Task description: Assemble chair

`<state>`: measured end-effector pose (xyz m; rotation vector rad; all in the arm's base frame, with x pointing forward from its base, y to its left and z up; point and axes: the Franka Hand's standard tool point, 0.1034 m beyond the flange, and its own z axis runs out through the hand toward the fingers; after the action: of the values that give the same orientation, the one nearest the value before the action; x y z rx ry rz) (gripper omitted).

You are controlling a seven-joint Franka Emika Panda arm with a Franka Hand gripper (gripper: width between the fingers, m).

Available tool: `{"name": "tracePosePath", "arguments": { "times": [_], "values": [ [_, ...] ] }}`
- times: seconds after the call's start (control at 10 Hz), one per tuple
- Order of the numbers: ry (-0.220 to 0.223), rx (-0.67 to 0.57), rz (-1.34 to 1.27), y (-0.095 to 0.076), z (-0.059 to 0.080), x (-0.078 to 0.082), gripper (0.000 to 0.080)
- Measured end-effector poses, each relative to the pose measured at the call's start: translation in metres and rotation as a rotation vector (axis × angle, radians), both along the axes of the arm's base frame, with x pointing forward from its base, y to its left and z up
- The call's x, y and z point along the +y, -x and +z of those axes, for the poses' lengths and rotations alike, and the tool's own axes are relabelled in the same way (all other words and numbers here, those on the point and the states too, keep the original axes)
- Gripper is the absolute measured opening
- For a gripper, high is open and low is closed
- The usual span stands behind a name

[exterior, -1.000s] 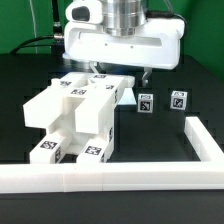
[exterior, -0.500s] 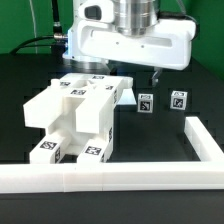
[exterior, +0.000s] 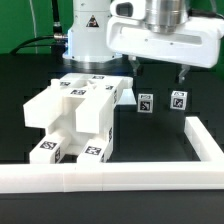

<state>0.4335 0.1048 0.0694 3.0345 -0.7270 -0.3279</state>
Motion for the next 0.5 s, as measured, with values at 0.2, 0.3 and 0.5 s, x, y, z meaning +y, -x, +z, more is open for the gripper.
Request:
{"name": "tracePosePath", "arguments": {
  "times": [0.2,0.3,0.5],
  "values": [
    [0.000,0.001,0.003,0.001,0.000,0.002,0.0649],
    [0.009,-0.012,0.001,0.002,-0.002,0.009,0.0649],
    [0.041,-0.025,-0.008,0.013,-0.011,0.040,0.0649]
  ]
}}
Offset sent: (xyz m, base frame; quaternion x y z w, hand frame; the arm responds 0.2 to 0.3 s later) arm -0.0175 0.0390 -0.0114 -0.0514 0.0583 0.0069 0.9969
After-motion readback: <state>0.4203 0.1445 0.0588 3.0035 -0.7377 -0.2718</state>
